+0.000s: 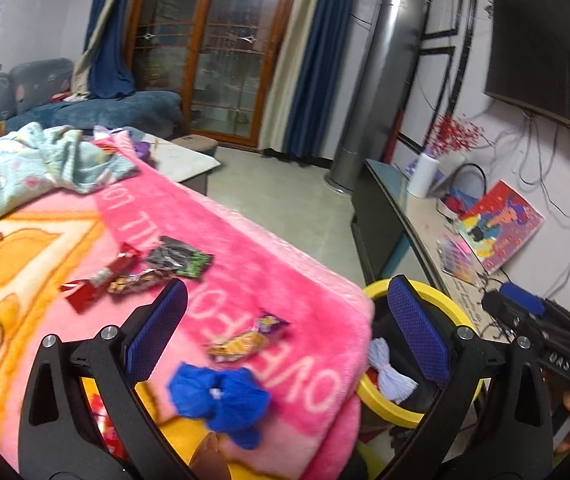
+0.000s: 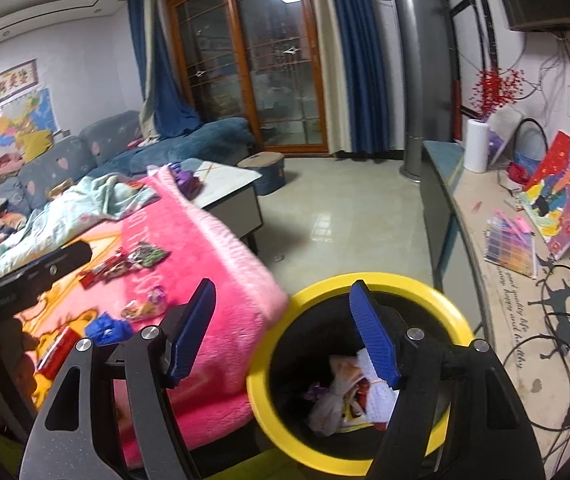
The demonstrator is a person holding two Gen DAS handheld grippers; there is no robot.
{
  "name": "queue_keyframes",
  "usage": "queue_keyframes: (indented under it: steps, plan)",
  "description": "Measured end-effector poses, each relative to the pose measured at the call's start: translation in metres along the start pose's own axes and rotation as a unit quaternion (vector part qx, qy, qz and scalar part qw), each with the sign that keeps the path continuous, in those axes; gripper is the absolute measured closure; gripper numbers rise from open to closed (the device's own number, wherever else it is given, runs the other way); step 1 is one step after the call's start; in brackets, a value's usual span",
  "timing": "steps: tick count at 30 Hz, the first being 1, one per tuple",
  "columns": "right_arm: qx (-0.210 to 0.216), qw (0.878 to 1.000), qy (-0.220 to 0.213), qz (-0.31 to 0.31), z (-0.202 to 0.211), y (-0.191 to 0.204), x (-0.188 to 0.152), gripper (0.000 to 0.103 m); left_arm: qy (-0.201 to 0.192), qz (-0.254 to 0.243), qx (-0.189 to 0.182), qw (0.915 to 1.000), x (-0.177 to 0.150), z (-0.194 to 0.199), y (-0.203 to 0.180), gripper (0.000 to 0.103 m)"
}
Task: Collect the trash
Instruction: 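Move both tools back over the blanket toward the blue glove and wrappers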
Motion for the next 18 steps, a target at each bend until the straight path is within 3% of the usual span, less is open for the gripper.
queue_keyframes:
  steps: [18]
  plan:
    - [0.08, 0.995, 0.047, 0.036, -0.02, 0.084, -0.02, 0.036, -0.02, 0.046, 0.082, 0.9953, 0.011, 0.022, 0.093, 0.011]
Point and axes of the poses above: each gripper's, at about its wrist camera, not at the fingertips, and z roughly against the way its jaws point, y to its left, x to its top, the point moved 4 cm from there along -z, roughly the way its jaws point, and after that the axes turned 13 degrees about -y, right-handed, at the moved point
